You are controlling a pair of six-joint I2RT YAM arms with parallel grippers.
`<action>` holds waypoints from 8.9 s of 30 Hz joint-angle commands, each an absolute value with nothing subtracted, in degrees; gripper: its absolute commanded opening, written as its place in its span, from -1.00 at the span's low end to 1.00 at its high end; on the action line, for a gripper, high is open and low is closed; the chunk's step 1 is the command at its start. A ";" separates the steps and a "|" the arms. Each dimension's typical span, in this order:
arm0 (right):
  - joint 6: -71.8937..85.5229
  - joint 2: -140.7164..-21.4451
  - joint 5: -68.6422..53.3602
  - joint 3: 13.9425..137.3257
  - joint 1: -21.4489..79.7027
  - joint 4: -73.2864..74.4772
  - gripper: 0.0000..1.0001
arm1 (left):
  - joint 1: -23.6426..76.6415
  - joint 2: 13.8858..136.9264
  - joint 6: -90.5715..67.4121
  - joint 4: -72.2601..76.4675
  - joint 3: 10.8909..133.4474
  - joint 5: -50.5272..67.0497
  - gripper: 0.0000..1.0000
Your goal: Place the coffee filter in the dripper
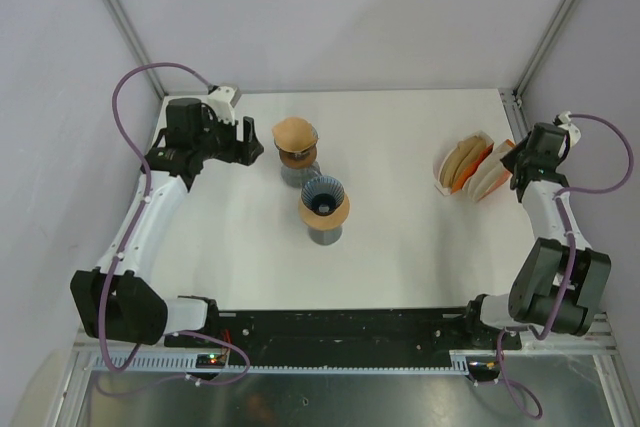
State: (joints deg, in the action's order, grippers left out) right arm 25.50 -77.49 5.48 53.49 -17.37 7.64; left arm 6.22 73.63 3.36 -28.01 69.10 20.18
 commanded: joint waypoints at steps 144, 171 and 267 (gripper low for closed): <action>19.45 -60.07 35.25 69.08 58.14 1.73 -0.30 | 47.86 76.96 -3.64 -21.01 85.29 -5.14 -0.99; 15.20 -71.04 50.86 70.14 56.29 5.43 -0.90 | 46.10 75.91 -3.04 -22.77 83.29 -8.92 -0.99; 15.72 -105.69 12.03 117.36 49.65 61.31 -0.11 | 27.68 71.10 4.31 -35.43 73.85 17.18 0.53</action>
